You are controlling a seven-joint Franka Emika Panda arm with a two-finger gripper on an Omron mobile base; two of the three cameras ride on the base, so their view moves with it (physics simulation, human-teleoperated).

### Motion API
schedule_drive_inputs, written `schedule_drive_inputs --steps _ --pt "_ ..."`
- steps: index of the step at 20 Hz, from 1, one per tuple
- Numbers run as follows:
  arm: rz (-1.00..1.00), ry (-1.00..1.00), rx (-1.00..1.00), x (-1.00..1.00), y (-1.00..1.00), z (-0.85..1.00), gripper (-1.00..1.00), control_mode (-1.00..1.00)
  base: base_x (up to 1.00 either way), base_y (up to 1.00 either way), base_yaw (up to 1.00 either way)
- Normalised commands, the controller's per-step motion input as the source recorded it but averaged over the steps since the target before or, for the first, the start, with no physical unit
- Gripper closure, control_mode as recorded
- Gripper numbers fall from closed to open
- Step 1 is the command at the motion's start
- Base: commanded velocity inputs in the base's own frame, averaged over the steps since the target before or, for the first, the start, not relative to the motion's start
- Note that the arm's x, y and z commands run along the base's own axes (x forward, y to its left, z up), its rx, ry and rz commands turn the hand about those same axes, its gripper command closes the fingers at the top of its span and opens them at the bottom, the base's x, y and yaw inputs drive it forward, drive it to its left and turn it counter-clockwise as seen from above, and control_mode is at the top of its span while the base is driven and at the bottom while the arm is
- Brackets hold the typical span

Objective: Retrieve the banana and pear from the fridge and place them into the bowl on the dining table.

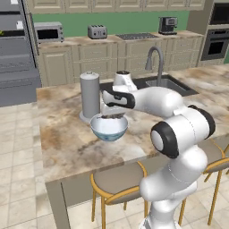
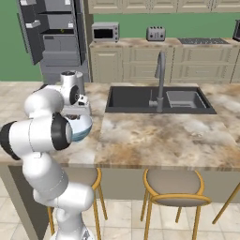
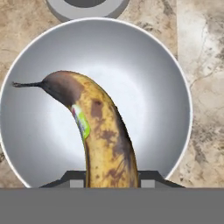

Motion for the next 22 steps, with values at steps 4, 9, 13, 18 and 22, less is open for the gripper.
schedule_drive_inputs --steps 4,9,13,18,22 --pt "-0.04 0.0 -0.02 0.19 0.01 -0.11 1.0 -1.0 0.0 0.0 0.0" --pt "-0.04 0.0 -0.03 0.14 0.05 -0.19 1.0 -1.0 0.0 0.0 0.0" --pt "-0.04 0.0 -0.03 0.17 0.07 -0.21 1.0 -1.0 0.0 0.0 0.0" --pt "-0.04 0.0 -0.03 0.22 0.08 -0.18 1.0 -1.0 0.0 0.0 0.0" --pt "-0.05 0.0 -0.03 0.23 0.09 -0.19 1.0 -1.0 0.0 0.0 0.0"
